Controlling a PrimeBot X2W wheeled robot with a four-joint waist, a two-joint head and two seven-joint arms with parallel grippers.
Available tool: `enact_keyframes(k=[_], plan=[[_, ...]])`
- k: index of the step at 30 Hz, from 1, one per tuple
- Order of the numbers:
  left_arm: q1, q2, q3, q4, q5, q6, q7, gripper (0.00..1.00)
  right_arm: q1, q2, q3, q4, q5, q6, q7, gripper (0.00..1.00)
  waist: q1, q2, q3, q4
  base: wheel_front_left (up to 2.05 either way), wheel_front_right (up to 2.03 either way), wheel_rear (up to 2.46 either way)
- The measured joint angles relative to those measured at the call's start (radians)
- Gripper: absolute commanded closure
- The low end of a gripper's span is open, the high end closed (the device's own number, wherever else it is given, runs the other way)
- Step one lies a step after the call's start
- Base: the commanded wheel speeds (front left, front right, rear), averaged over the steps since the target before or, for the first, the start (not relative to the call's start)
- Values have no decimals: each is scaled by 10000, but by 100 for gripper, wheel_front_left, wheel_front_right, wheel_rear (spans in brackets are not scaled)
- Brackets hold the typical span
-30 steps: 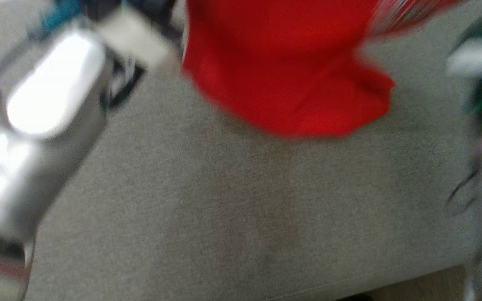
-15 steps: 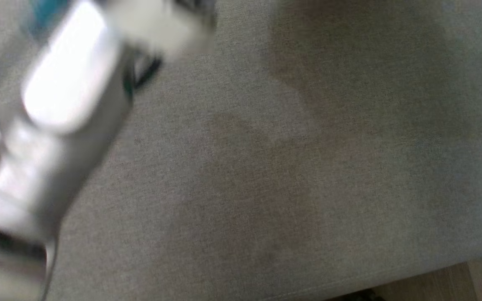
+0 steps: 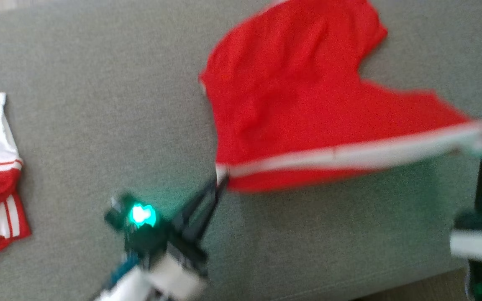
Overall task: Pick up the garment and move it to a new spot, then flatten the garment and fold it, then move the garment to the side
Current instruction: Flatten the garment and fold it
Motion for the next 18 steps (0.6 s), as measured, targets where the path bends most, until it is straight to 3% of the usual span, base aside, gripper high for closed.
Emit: enact_keyframes(k=[5,9,13,18], plan=[[1670,-12,207,-646,295,4,2,100,1932,-213,-401,-1235,596,0,102,100,0,0,-361,10,0,0,0],[1918,-176,399,-1080,504,0,2,100,2059,-451,-840,-1745,734,0,307,100,0,0,-382,150,0,0,0],[1346,-627,433,-1011,454,-12,2,100,1081,-650,-761,-1302,792,0,662,100,1,0,-219,357,0,0,0],[-574,-1292,393,15,384,-19,2,100,-1267,-1513,-230,155,715,0,1344,100,5,0,105,830,0,0,0]])
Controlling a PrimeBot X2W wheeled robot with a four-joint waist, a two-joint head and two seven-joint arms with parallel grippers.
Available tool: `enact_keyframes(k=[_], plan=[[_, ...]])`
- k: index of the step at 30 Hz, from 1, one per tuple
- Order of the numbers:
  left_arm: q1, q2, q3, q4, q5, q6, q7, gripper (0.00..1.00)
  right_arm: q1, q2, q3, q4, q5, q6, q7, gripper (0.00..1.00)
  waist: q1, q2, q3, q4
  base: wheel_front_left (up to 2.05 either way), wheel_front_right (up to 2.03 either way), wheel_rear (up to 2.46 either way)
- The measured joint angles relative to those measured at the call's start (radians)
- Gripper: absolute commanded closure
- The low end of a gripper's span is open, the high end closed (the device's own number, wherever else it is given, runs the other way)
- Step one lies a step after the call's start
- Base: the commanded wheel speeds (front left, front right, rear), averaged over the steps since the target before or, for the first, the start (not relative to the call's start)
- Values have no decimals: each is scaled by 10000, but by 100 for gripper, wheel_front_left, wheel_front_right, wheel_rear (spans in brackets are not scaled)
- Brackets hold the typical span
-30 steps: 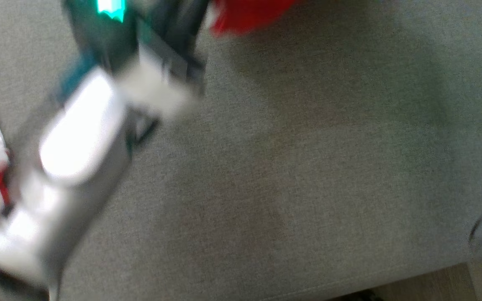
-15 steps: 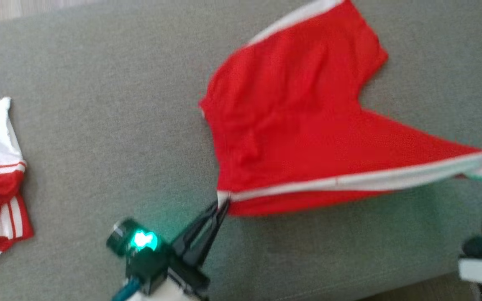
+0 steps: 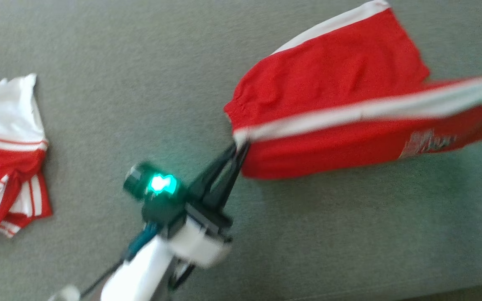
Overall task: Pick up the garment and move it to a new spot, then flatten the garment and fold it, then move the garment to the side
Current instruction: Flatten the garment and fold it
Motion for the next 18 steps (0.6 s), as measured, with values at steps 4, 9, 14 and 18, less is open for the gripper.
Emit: enact_keyframes(k=[4,9,14,18], plan=[[-1215,-477,-50,1009,-92,-4,-2,100,-1512,-736,274,1026,-88,0,430,100,0,0,390,372,0,0,0],[-2514,-790,-167,1946,-485,-6,-2,100,-3243,-1584,1068,2197,-67,0,1022,100,1,0,975,803,0,0,0],[-3588,-947,-341,2742,-757,-81,-2,100,-4753,-2063,2023,3283,136,0,1218,100,2,0,1517,1123,0,0,0],[-4014,-1012,-466,3225,-1162,-79,-2,100,-5598,-2144,2901,4063,366,0,1225,100,1,-1,1847,1273,0,0,0]])
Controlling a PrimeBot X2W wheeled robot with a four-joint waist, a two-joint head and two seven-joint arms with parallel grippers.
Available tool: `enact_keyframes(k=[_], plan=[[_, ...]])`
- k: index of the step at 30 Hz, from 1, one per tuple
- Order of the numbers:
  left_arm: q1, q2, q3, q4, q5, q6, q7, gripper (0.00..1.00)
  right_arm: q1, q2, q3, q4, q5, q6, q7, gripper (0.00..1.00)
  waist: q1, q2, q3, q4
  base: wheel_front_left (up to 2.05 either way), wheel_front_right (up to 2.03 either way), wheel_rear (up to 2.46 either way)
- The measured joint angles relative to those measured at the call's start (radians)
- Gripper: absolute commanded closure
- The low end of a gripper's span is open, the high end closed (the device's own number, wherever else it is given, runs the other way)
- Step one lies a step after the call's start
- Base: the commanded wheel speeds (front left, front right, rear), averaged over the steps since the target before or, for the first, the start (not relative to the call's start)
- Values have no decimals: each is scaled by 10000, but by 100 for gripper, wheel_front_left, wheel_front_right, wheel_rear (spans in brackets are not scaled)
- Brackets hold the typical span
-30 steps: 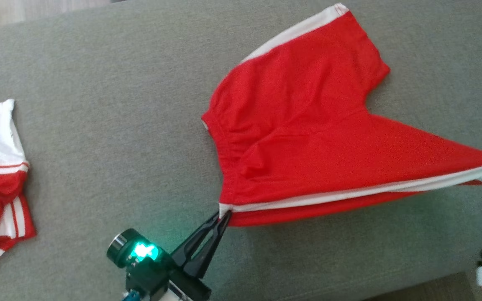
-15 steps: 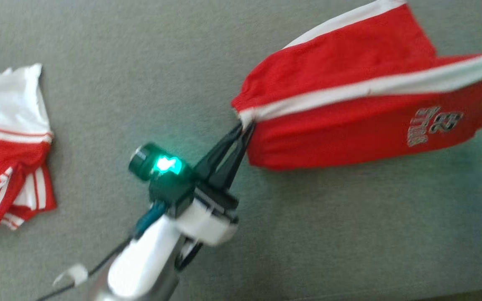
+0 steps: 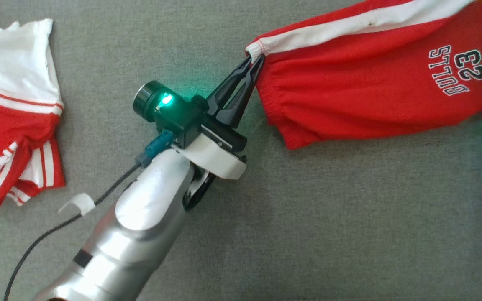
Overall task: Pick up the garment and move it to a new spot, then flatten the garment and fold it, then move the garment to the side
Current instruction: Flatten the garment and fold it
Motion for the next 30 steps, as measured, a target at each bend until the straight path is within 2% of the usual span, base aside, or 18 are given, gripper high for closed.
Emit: enact_keyframes(k=[1,2,3,4,5,6,10,11,16,20,23,26,27,28,29,30], plan=[[-70,-19,-2,88,-77,0,0,100,-173,0,209,198,38,0,-2,100,0,0,57,18,0,0,0],[-137,-44,-17,184,-125,0,0,100,-335,2,408,403,109,0,-6,81,0,0,102,32,0,0,0],[-137,-44,-17,184,-125,0,0,80,-335,2,408,403,109,0,-6,36,0,0,102,32,0,0,0],[-262,-65,-104,387,-295,0,0,35,-580,2,696,773,217,0,-153,0,-1,0,155,48,0,0,0],[-262,-65,-104,387,-295,0,0,35,-580,2,696,773,217,0,-153,0,-1,0,155,48,0,0,0],[-284,-88,-117,443,-334,0,0,0,-673,2,792,941,257,0,-259,0,-1,0,161,57,0,0,0],[-234,-150,-38,435,-326,23,0,0,-764,-10,1108,1231,683,0,-775,0,-2,0,66,73,0,0,0],[-150,-167,115,299,-259,174,0,0,-736,-38,1179,1235,754,0,-871,0,-2,0,16,72,0,0,0],[868,-197,936,-1189,940,1526,0,0,-299,-282,1116,1381,1028,0,-1045,0,-4,0,-209,103,0,0,0],[2028,-196,1258,-2360,2077,2589,-2,0,213,-372,681,2196,1060,0,-932,0,-4,0,-296,332,0,0,0],[2718,-197,1319,-3131,2640,3099,-2,0,339,-376,420,2963,1060,0,-531,0,-4,0,-364,615,0,0,0],[3153,-199,1331,-3710,2991,3417,-2,0,389,-366,313,3503,1310,0,27,0,-4,0,-455,949,0,0,0],[3268,-199,1329,-3841,3037,3496,-2,0,388,-378,261,3553,1482,0,180,18,-4,0,-497,1057,0,0,0],[3395,-199,1333,-3962,3062,3557,-2,0,388,-393,245,3565,1620,0,359,57,-5,0,-546,1154,0,0,0],[3535,-197,1338,-4052,3087,3616,-2,0,392,-395,253,3565,1741,0,476,86,-4,0,-609,1234,0,0,0],[3675,-197,1350,-4125,3093,3626,-2,0,402,-389,272,3563,1837,0,545,100,-4,0,-681,1290,0,0,0]])
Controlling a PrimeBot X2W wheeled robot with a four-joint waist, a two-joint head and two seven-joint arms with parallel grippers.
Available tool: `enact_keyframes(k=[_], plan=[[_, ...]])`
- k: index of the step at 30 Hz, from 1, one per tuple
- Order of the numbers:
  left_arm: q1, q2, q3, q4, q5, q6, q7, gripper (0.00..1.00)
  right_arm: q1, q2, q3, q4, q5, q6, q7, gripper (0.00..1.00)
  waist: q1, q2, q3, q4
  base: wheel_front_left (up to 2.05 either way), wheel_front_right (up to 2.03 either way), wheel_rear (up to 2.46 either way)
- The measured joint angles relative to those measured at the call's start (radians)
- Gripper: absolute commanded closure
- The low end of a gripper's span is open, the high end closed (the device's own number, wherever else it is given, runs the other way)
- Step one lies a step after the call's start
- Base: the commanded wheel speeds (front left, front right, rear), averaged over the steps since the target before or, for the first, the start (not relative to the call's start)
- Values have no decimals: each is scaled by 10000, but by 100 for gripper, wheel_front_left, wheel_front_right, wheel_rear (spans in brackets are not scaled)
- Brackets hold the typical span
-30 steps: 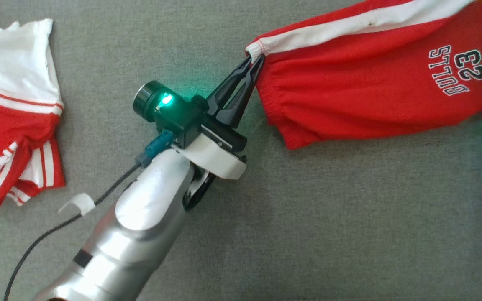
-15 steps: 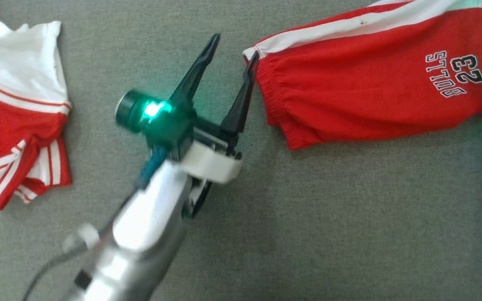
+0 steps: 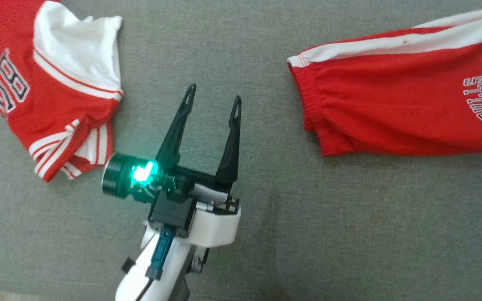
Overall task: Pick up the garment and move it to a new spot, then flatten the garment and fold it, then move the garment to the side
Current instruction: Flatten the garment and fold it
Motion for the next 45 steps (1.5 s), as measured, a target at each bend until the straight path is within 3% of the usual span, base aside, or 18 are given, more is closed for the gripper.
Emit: enact_keyframes(k=[6,13,19,21,22,26,32,33,34,39,45], plan=[[500,4,146,-180,-4,73,0,0,360,-42,73,54,184,8,52,100,-1,0,-358,-52,0,0,0],[489,2,240,-222,10,58,0,0,353,-819,-326,249,-132,8,-270,100,0,0,-527,-517,0,0,0],[488,0,311,-178,10,-107,0,0,316,-800,-192,-1461,326,6,-109,100,1,0,-637,-755,0,0,0],[493,2,345,-150,10,-109,0,0,312,-579,-165,-2297,483,8,115,100,1,0,-723,-806,0,0,0],[497,0,384,-115,10,-117,0,0,351,-186,-159,-3149,593,6,286,100,1,0,-805,-847,0,0,0],[505,0,408,-73,10,-203,0,0,574,890,13,-4694,598,6,610,100,0,0,-897,-817,0,0,0],[507,0,397,-4,-8,-288,0,0,1274,2838,721,-5526,-171,6,1003,100,0,0,-942,-536,0,0,0],[507,0,391,10,-10,-291,0,0,1416,3202,871,-5520,-274,6,1045,14,1,0,-957,-478,0,0,0],[510,0,391,36,-21,-290,0,0,1573,3524,1026,-5511,-416,6,1064,0,2,0,-984,-428,0,0,0],[677,-2,385,79,-205,-288,0,0,2249,4257,934,-5593,-700,6,290,0,1,0,-1244,-310,0,0,0],[1430,4,581,-81,-199,-192,0,0,3047,3795,-127,-6406,-1484,6,-1471,0,0,0,-1903,-398,0,0,0]])
